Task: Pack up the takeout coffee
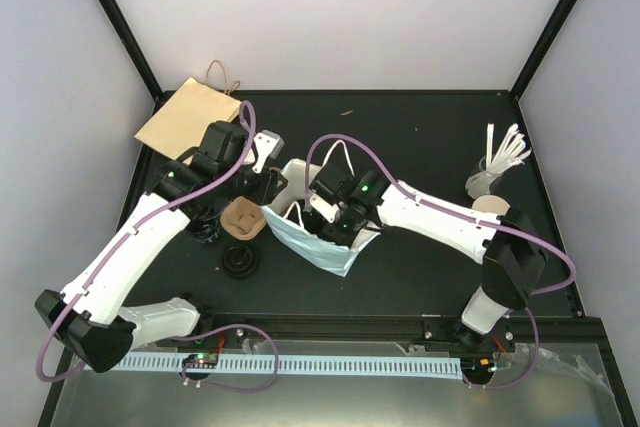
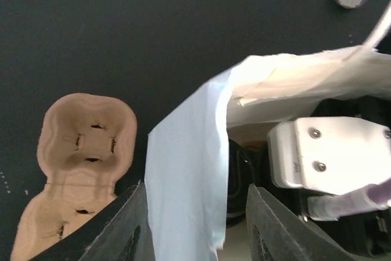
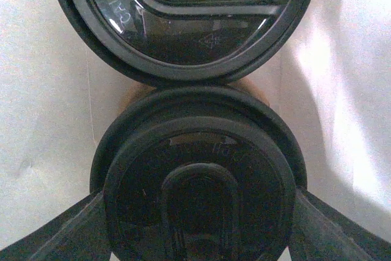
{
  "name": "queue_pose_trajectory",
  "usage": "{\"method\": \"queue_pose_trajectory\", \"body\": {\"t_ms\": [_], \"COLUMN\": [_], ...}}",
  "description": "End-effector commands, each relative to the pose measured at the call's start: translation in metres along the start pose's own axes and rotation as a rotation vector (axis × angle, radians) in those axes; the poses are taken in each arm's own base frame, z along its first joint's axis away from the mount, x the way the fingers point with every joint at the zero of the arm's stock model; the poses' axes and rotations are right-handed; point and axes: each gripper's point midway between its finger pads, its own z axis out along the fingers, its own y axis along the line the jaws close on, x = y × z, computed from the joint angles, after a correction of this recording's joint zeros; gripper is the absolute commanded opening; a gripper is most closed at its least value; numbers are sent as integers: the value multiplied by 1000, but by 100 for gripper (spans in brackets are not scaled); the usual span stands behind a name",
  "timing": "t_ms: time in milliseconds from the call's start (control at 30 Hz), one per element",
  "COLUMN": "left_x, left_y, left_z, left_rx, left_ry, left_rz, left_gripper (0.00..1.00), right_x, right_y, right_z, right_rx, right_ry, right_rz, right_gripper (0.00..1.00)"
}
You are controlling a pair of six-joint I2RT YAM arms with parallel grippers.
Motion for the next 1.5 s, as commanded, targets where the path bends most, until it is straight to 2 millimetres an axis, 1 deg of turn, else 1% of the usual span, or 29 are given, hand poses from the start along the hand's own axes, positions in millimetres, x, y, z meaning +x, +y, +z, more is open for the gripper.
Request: {"method": "queue_pose_trajectory", "body": {"t_ms": [0,100,167,300,433,500,567,667,733,833,900,933,967,1000,1133,1267,1400,1467], "left_x": [-15,-13,-12,-8,-7,-7,-7,-8,-9,-10,-10,-10,-9,-9,-9,-9,-9,-10], "left_y": [6,8,10,12,13,12,12,11,11,10,9,8,8,8,7,7,5,4], "left_z": [-2,2,4,7,8,9,9,9,8,7,6,7,7,7,7,7,7,6], "left_rx": [-55,-63,-69,-79,-82,-83,-82,-80,-79,-76,-71,-67,-66,-65,-58,-59,-57,-54], "left_ry": [-29,-13,-1,21,42,51,59,61,61,65,69,71,73,76,82,91,95,92], "left_rz": [29,27,24,22,17,17,17,18,21,25,27,26,26,26,26,23,21,19], "left_gripper": [44,39,36,32,28,25,20,9,2,2,2,2,2,2,1,2,2,2], "right_x": [56,62,67,79,77,69,56,40,34,28,23,19,16,13,-1,-10,-16,-19], "right_y": [-27,-27,-24,-23,-24,-24,-24,-23,-23,-21,-21,-21,-22,-22,-20,-16,-12,-10], "right_z": [51,56,62,70,69,61,48,28,18,10,3,-1,-5,-9,-30,-50,-65,-69], "right_rx": [183,205,197,195,191,193,193,191,193,180,178,182,185,185,176,156,132,120], "right_ry": [257,275,281,305,289,263,216,164,149,122,102,89,78,65,12,-38,-81,-106], "right_rz": [19,19,16,13,8,6,8,5,1,1,4,7,8,9,14,17,15,14], "right_gripper": [67,67,67,67,67,67,67,67,67,69,74,79,91,99,100,100,100,100]}}
